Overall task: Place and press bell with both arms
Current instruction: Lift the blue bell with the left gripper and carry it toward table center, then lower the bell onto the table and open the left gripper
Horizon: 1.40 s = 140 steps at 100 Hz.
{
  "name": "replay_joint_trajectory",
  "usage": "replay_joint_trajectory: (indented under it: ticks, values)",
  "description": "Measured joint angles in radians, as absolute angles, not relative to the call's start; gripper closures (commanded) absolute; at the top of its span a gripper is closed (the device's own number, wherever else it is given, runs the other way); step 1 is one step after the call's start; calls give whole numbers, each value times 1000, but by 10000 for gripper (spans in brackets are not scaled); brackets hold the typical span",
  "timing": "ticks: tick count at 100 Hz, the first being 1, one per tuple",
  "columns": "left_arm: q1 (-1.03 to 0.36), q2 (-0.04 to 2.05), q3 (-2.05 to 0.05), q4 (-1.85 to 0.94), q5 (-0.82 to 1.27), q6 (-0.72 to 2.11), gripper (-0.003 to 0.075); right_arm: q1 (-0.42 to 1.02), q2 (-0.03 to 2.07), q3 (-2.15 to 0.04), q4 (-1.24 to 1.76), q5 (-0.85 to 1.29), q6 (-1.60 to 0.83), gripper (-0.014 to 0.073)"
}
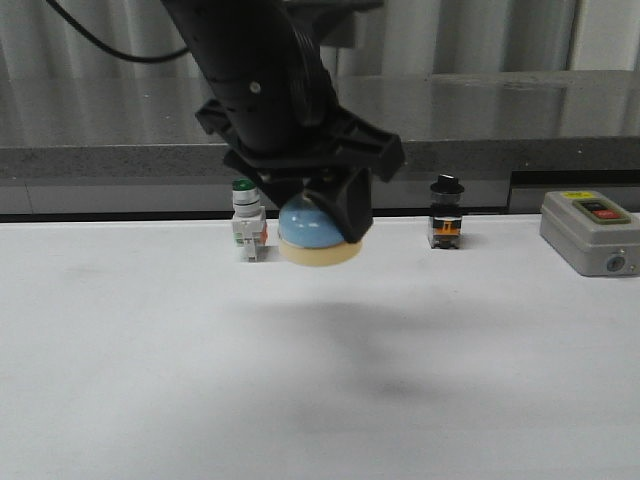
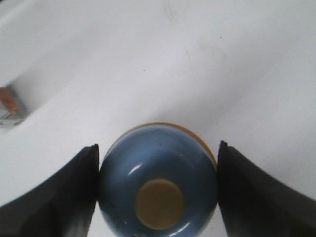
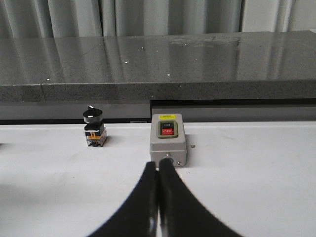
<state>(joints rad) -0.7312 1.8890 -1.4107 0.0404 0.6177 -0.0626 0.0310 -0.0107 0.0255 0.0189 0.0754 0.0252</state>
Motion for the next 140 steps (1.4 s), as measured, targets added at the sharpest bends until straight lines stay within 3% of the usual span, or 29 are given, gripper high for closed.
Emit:
replay_joint_trajectory:
  ticks: [37, 51, 60, 77, 87, 140]
  values:
    - [-738, 2034, -1411, 15, 573, -63, 659, 31, -11, 25, 19, 75, 25, 654]
    - [-738, 2047, -1414, 0, 570, -63, 622, 31, -11, 25, 19, 75, 25, 654]
    - [-738, 2047, -1413, 0, 568, -63, 528, 31, -11, 25, 19, 75, 25, 654]
    - [-738, 2047, -1413, -5, 568, -63, 232, 31, -11, 25, 19, 75, 25, 654]
    - [-738, 2047, -1413, -12, 570, -63, 148, 31, -11, 25, 19, 75, 25, 654]
    - [-738, 1964, -1414, -21, 590, -63, 139, 31, -11, 25, 19, 75, 25, 654]
